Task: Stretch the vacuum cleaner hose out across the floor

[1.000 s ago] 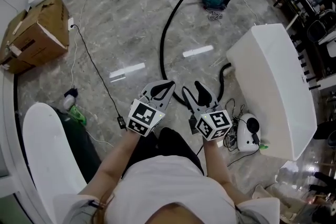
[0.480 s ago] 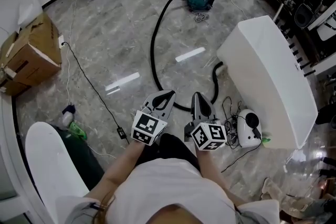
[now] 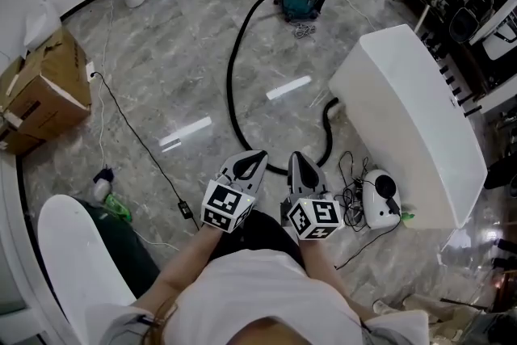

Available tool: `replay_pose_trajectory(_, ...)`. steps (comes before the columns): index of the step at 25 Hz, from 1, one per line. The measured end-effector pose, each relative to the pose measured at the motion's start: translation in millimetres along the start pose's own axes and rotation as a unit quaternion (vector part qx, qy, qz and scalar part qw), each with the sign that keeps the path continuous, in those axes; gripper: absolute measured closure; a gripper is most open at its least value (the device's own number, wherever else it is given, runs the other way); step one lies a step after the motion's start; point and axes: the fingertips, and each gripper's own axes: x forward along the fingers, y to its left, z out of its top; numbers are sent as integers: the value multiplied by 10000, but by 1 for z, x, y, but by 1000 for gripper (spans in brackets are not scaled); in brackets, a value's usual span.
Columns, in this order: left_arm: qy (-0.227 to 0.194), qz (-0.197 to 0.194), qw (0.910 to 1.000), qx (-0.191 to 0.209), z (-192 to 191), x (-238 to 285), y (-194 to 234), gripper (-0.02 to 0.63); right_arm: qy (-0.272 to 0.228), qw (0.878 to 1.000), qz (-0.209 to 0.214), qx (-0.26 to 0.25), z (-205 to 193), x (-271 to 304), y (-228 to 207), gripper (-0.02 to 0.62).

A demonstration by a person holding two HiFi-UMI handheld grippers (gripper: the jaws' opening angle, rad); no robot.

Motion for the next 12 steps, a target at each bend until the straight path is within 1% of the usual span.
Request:
replay_pose_trajectory(6,15,-86,10000,32,-4,1,-11,595,-29,9999,-45,-89,-3,-10,0,580)
replay_pose_trajectory(12,55,-78,10000,20,-6,-4,-6,596,-14,9998,-10,-181,-3,-7,9,580)
